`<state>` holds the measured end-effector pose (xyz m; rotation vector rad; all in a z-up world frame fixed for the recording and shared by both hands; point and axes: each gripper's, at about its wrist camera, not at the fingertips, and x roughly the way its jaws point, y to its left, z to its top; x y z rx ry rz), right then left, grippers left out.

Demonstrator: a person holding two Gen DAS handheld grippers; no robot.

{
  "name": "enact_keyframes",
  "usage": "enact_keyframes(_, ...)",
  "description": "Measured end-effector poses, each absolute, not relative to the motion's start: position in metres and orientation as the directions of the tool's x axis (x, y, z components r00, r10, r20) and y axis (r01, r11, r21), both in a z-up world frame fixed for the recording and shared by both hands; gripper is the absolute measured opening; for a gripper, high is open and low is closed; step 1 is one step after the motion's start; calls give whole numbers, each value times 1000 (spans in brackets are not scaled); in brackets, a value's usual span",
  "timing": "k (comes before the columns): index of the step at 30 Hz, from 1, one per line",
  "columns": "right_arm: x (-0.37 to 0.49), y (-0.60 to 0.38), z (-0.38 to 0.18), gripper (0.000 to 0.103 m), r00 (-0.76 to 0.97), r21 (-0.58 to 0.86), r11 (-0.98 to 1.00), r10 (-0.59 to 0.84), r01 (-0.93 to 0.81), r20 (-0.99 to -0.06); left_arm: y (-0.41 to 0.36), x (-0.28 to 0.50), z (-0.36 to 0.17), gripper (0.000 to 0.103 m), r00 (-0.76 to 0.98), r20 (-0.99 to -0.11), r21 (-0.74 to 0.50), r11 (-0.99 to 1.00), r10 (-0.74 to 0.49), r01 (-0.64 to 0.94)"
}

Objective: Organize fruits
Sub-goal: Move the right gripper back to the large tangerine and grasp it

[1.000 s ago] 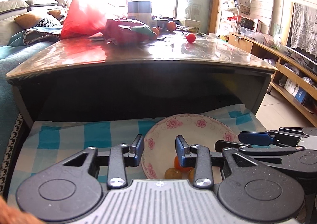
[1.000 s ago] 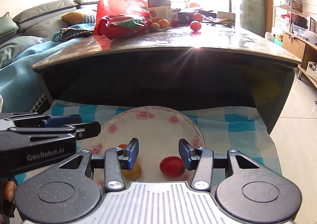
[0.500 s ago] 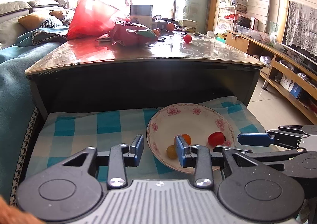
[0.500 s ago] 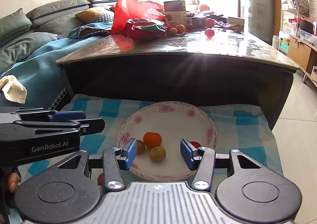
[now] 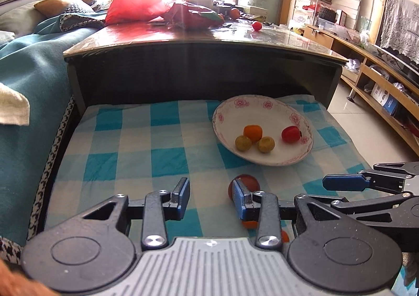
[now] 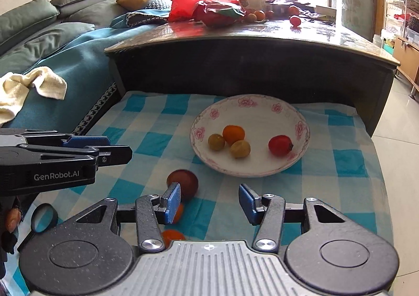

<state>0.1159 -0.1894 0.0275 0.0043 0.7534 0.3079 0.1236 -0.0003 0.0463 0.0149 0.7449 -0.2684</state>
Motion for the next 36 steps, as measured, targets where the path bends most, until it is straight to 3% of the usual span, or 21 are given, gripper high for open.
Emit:
enact_keyframes(10, 95, -162, -2, 46, 605, 93, 933, 299, -347, -738, 20, 98, 12, 45, 631, -740, -79, 962, -233, 262)
enact_keyframes(31, 111, -150, -30, 45, 554, 70, 911, 307, -406, -774, 13, 106, -22, 45, 583, -777, -45, 945, -238, 325)
enact_keyframes(36, 109, -150, -30, 31, 568, 46, 906, 302, -421, -766, 10, 105, -26, 45, 599, -772, -3, 942, -215, 335)
